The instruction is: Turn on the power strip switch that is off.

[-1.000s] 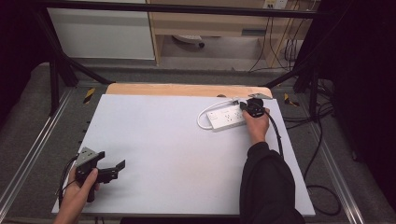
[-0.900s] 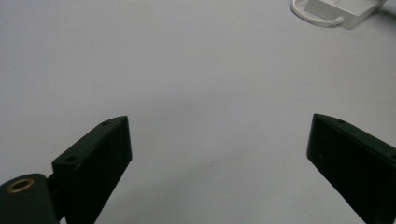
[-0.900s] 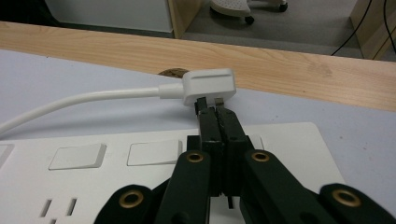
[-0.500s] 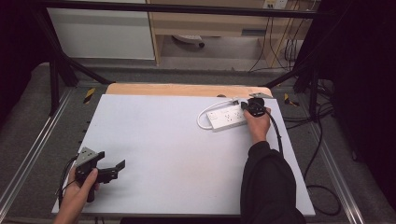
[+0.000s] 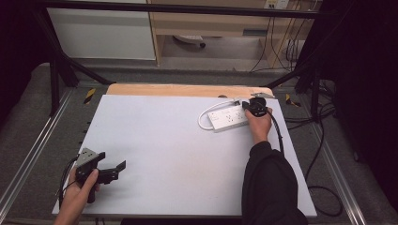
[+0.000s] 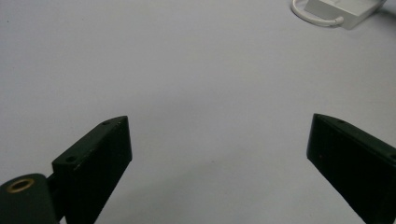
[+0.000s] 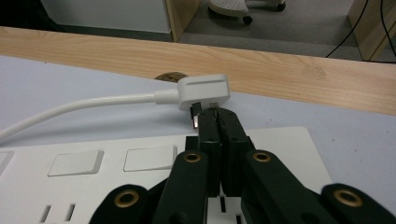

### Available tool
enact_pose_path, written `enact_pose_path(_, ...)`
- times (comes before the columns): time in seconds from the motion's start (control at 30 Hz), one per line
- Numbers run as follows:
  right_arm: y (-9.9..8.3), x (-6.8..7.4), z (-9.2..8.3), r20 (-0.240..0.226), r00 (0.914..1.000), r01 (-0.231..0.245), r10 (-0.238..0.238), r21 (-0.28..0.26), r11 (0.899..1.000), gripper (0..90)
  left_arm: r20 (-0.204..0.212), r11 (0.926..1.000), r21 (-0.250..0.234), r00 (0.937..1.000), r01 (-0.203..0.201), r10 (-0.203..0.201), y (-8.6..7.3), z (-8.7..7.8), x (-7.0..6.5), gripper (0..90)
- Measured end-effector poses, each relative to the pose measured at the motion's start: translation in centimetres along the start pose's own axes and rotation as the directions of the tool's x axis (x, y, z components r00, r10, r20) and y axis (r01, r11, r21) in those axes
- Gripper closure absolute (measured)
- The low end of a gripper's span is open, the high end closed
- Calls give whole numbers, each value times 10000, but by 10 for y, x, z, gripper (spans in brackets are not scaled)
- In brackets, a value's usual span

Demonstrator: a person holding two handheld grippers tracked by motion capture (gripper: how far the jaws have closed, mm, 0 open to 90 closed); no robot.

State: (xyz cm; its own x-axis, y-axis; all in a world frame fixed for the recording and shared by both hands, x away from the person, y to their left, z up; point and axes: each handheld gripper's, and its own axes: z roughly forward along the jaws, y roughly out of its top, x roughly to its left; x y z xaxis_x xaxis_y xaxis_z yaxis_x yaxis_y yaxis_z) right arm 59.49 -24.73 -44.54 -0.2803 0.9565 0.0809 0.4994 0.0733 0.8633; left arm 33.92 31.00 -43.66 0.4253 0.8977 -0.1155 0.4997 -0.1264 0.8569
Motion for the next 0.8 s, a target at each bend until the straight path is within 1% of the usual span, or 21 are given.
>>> enact_pose_path(0.3,3,-1,-2,-77,9997,-214,213,-101,9997,834,-10,10000,6,10000,-3,3,0,0,0,66)
enact_pose_path(0.63,6,-2,-5,28,9994,-333,334,-243,9991,756,-20,10000,2,10000,1,-1,0,0,0,66)
enact_pose_path(0.8,8,-3,-6,9,9992,-401,401,-284,9988,724,-28,10000,-5,10000,14,-14,0,0,0,66)
